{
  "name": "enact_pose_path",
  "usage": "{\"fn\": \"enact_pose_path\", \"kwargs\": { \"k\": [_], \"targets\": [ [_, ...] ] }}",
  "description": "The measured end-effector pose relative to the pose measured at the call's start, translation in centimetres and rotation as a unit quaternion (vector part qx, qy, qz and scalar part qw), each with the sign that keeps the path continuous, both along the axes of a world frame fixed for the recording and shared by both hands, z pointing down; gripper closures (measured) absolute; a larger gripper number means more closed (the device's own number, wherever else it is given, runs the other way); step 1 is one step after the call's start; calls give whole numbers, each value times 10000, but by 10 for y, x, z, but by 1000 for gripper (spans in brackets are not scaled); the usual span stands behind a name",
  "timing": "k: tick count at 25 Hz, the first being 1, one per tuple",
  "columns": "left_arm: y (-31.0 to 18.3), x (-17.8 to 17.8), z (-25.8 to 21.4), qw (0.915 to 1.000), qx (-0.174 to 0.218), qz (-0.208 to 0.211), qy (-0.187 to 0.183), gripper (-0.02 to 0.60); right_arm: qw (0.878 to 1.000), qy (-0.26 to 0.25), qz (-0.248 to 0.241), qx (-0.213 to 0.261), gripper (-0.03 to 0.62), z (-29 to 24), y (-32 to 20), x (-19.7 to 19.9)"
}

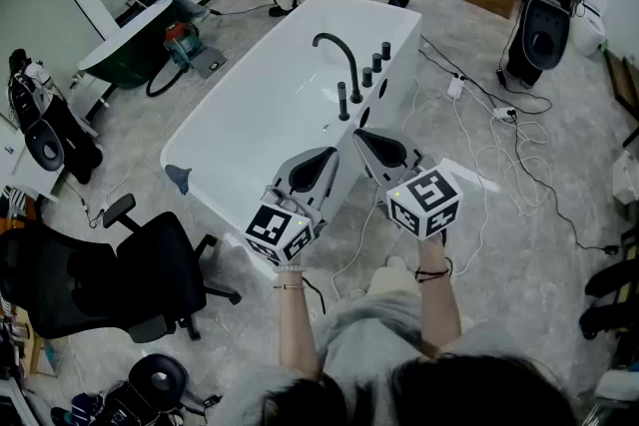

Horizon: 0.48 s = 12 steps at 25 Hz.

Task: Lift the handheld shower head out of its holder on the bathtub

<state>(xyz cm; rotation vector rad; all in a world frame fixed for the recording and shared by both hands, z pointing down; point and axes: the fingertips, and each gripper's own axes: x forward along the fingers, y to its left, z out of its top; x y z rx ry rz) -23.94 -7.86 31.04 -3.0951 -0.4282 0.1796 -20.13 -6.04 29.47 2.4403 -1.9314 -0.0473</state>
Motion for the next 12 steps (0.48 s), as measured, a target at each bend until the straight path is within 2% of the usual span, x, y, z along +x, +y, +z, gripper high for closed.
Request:
{"fn": "enact_pose_path", "kwargs": {
  "k": [12],
  "targets": [
    [-13, -1, 5, 9999, -65, -69, -52, 577, 10000, 10, 73, 2, 594, 0, -2, 8]
  ]
}}
